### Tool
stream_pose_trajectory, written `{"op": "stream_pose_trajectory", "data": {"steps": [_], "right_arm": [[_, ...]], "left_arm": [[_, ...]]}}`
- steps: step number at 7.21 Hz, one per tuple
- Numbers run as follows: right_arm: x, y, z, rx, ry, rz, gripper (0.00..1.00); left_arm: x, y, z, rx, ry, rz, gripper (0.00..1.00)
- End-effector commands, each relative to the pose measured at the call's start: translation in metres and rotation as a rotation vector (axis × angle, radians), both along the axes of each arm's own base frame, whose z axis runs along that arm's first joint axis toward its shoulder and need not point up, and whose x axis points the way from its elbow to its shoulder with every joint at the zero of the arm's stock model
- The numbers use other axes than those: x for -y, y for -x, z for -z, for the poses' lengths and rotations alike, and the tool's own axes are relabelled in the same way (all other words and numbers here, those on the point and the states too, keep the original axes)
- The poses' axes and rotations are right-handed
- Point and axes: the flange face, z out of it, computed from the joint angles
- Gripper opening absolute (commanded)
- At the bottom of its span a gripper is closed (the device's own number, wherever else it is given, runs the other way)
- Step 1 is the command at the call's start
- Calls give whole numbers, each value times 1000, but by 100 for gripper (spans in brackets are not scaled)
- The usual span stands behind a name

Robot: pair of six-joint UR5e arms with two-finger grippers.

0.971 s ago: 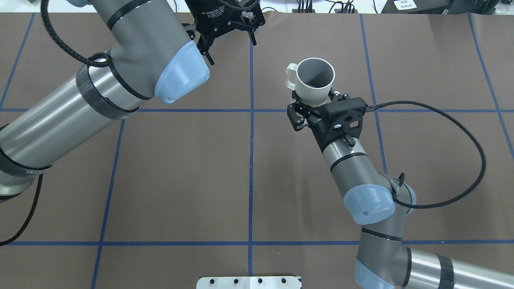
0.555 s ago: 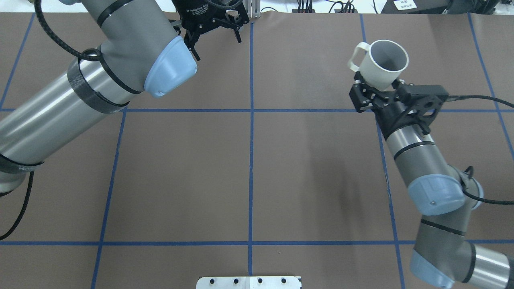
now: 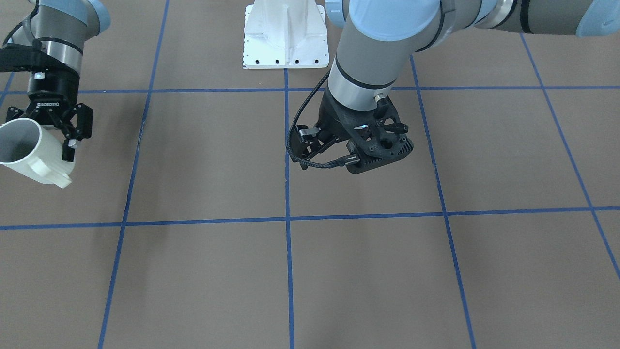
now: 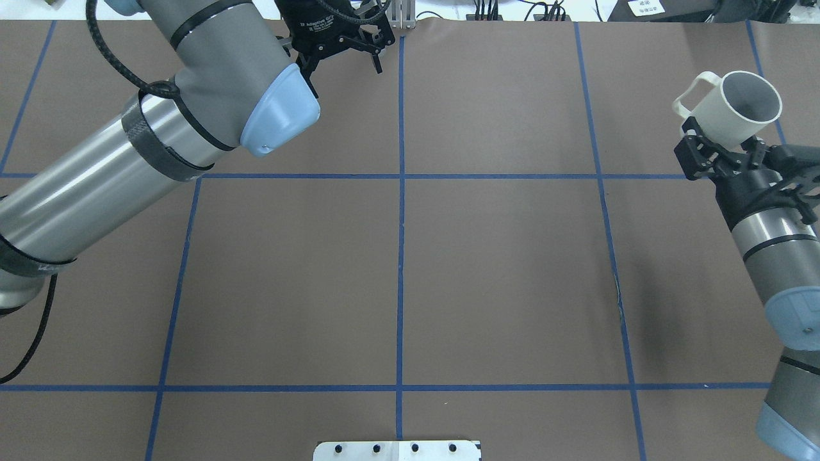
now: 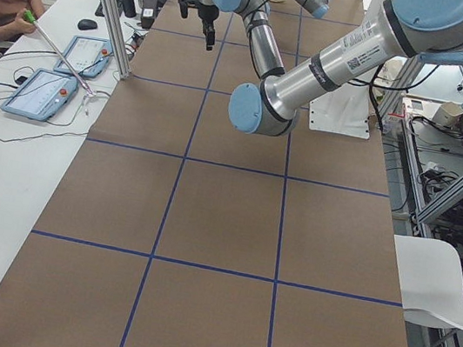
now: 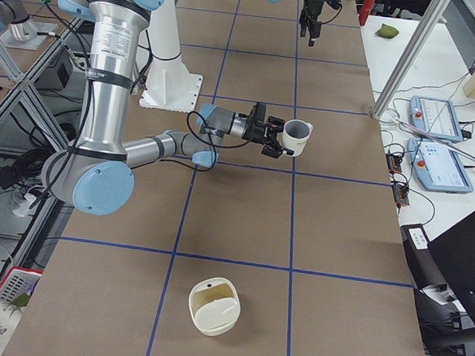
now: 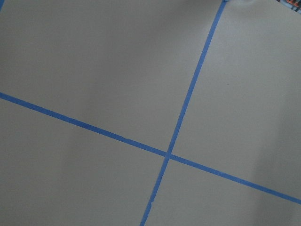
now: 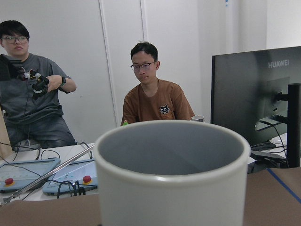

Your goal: Left arm hands cup to right arm to dump lemon

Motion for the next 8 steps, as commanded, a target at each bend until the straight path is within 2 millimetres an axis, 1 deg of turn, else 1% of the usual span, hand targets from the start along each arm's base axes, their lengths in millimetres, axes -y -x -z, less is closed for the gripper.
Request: {"op": "stream_pose_trajectory", "data": {"steps": [1, 2, 3, 4, 5, 6, 7, 8], "right_arm": [[-22, -50, -76, 122, -10, -29, 16], [-28, -65, -121, 116, -40, 3, 11], [-28, -82, -150, 22, -43, 27, 11], [-40, -109, -176, 21, -28, 57, 7], [-51, -149, -195, 67, -20, 121, 7], [-53, -164, -210, 72, 5, 122, 9], [-62, -179, -226, 98, -3, 105, 8], [-75, -192, -248, 214, 18, 80, 7]], "left_arm": [[3, -1, -2, 2, 1, 0, 100], [3, -2, -3, 3, 1, 1, 100], [3, -2, -3, 3, 1, 1, 100], [3, -2, -3, 4, 3, 1, 100], [5, -3, -5, 11, 1, 7, 100], [13, -6, -12, 33, -6, 25, 100], [19, -8, -16, 27, -22, 23, 100], [20, -8, -16, 28, -29, 19, 100]]}}
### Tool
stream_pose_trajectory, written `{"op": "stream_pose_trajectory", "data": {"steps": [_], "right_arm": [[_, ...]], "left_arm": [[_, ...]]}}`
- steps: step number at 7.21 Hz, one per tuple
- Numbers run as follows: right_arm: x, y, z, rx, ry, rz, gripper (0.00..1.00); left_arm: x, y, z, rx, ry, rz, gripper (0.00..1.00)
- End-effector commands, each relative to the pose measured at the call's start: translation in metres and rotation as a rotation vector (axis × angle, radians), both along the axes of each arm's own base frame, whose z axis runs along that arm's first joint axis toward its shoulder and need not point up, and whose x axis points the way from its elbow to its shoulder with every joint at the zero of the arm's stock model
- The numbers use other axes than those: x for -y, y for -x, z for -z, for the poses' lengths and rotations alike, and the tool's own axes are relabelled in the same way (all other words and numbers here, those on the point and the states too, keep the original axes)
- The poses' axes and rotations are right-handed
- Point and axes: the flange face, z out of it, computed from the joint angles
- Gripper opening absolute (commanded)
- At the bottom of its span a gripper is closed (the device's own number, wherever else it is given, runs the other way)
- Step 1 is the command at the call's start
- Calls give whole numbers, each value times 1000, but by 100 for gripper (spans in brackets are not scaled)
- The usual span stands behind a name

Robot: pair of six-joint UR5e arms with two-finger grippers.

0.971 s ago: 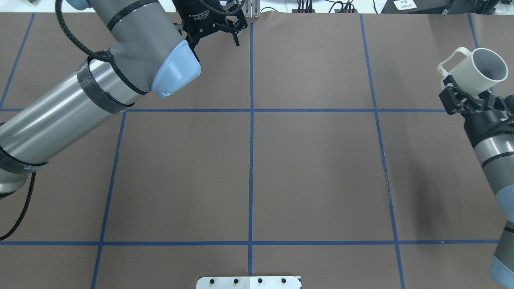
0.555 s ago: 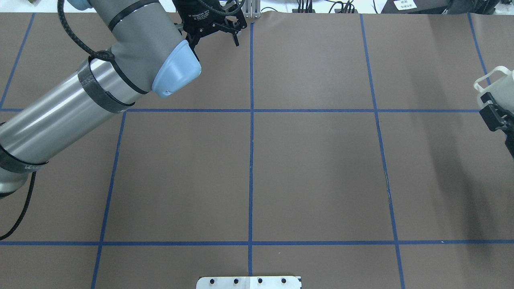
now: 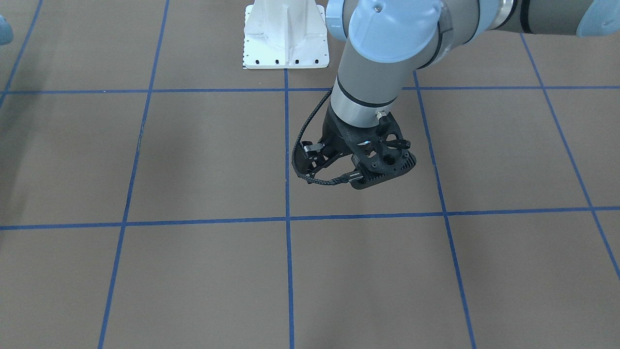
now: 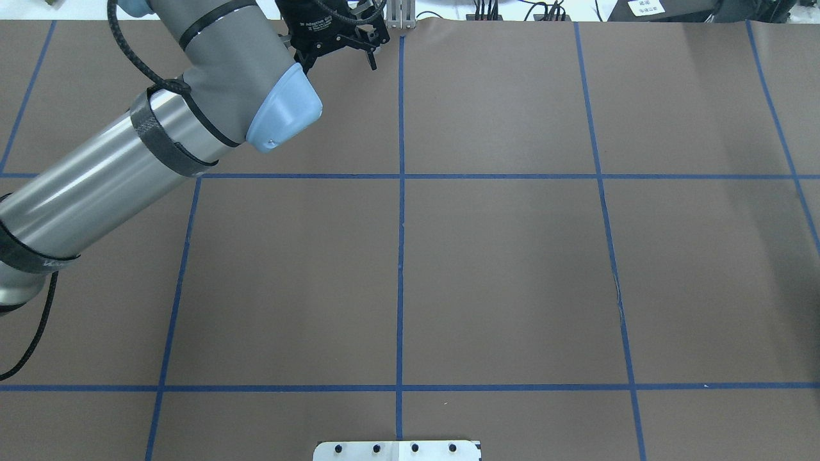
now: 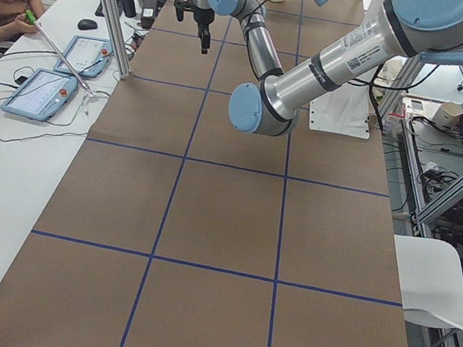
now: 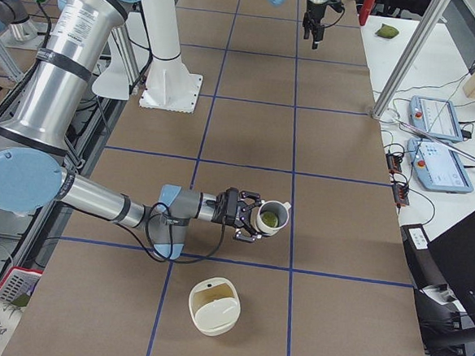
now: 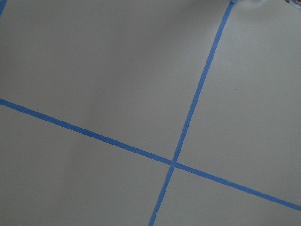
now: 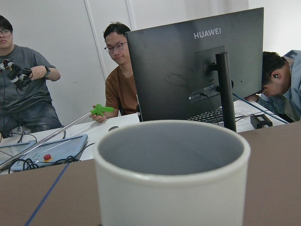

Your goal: Left arm hands cup to right arm to dump lemon

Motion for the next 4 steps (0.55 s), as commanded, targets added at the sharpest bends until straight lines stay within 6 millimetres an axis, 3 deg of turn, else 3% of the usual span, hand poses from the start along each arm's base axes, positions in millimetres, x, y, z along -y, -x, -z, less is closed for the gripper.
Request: {"op": "stream_pose_trajectory", "data": {"steps": [1, 2, 4], "right_arm": [[-29, -33, -36, 145, 49, -28, 6], [-37, -40, -35, 157, 53, -29, 5], [-72, -71, -42, 332, 78, -35, 5]], "left_arm": [[4, 0, -2, 1, -11, 0, 100], [3, -2, -3, 5, -12, -1, 100], [2, -3, -2, 6, -11, 0, 100]]}}
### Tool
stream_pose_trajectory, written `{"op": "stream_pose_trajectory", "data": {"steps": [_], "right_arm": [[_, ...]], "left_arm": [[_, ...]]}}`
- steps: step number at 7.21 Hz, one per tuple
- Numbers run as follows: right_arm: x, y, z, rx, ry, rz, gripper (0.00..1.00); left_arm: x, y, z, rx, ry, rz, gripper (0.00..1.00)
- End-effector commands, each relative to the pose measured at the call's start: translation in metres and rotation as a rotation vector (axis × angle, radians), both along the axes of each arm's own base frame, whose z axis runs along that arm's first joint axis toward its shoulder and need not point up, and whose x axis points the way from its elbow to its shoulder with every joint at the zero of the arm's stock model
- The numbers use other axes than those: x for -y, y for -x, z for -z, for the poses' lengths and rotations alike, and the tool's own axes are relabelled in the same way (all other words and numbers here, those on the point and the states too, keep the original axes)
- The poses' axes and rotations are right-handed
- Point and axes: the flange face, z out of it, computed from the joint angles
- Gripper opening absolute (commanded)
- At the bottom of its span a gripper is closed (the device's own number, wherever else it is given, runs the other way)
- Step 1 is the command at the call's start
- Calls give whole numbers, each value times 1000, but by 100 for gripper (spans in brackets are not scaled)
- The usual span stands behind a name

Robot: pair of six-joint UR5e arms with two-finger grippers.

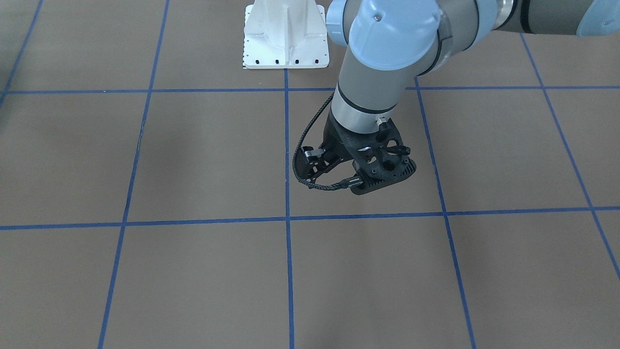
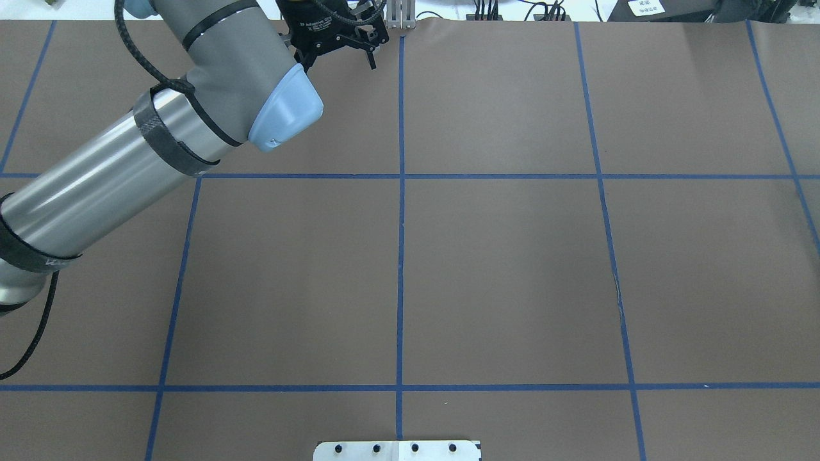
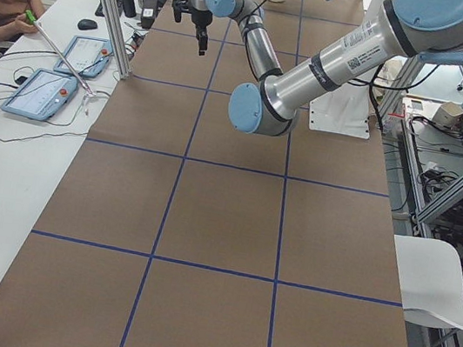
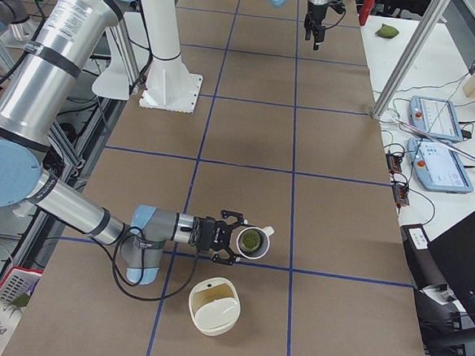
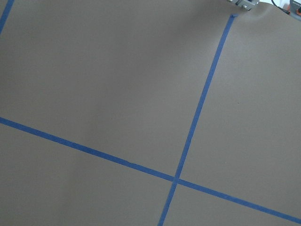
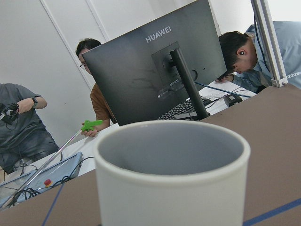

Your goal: Left arm hands cup to right arm to dump lemon

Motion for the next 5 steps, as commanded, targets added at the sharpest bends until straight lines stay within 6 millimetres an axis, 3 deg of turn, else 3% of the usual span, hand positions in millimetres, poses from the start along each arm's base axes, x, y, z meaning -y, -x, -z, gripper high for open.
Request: {"op": "stream_pose_trajectory", "data": {"steps": [1, 2, 3, 5], "right_arm": [[-24, -21, -5, 200, 42, -15, 5], [-39, -34, -9, 324, 74, -19, 5], [-55, -46, -25, 409, 95, -15, 5], [-59, -48, -27, 572, 123, -19, 6]], "left_arm": [[-1, 0, 2, -1, -1, 1, 100], [-1, 0, 2, -1, 3, 3, 100], [-1, 0, 2, 0, 2, 4, 100], [-1, 1, 2, 0, 1, 5, 100]]}}
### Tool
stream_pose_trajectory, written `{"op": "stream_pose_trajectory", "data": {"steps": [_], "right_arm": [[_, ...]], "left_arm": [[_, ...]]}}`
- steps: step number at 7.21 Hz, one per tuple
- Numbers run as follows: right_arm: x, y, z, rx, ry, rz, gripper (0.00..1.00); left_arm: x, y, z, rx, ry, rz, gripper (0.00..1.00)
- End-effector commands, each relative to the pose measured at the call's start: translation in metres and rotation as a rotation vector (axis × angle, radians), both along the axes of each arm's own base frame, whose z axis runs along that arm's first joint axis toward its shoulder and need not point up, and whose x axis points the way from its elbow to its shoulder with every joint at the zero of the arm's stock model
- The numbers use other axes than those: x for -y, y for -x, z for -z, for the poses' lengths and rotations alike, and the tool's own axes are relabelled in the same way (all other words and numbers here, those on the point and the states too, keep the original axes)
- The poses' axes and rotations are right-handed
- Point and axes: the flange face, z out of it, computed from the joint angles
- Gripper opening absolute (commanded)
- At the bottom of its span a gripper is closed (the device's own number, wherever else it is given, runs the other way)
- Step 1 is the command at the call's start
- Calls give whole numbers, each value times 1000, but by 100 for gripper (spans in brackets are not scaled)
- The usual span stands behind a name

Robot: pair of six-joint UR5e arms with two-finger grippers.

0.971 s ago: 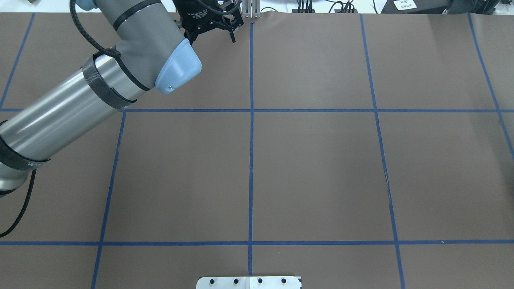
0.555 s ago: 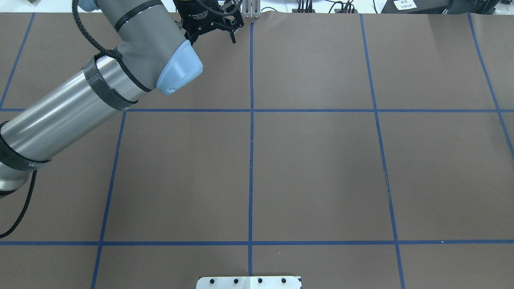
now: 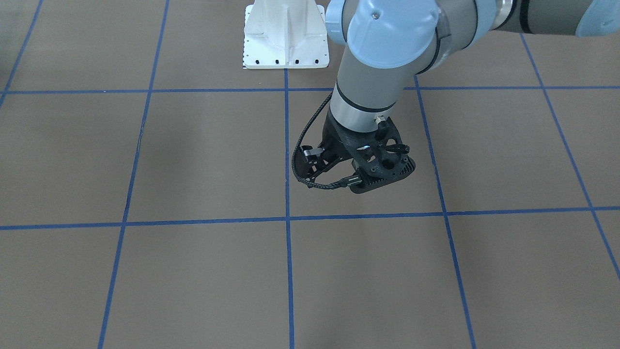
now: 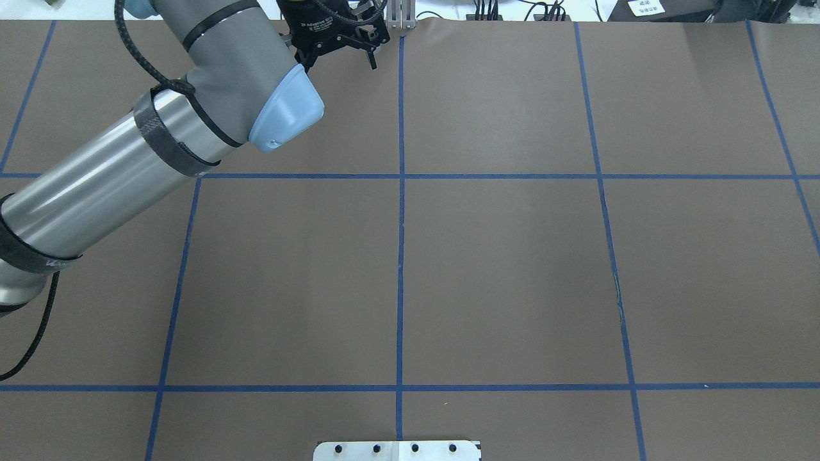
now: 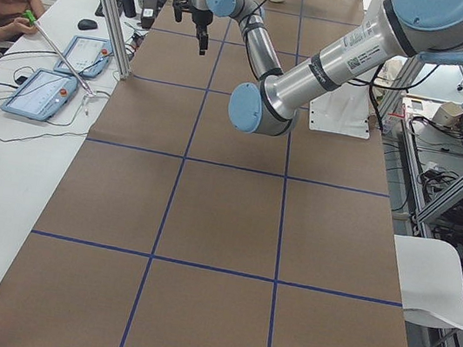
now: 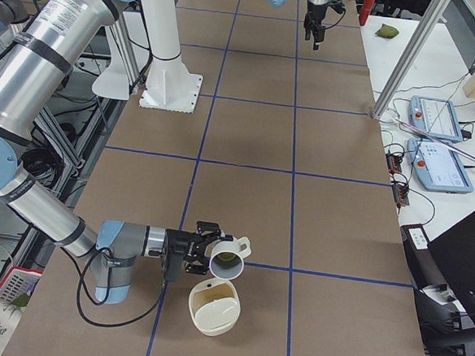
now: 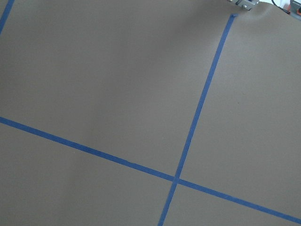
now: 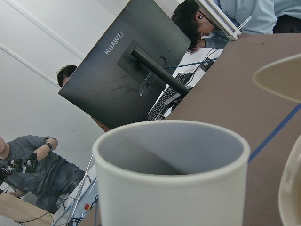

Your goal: Left arm hands cup to right arm to dump lemon

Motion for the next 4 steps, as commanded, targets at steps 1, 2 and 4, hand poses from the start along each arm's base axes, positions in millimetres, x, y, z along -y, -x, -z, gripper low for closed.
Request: {"op": "stream_pose_trajectory", "data": {"steps": [1, 2, 4], "right_arm": [[-1, 5, -1, 192, 44, 17, 6], [-1, 5, -1, 256, 63, 12, 6], [-13, -4, -11, 359, 72, 21, 6]], "left_arm": [[0, 2, 1, -2, -3, 1, 100], [-1, 0, 1, -1, -1, 1, 100], [1, 2, -1, 2, -3, 2, 100]]}}
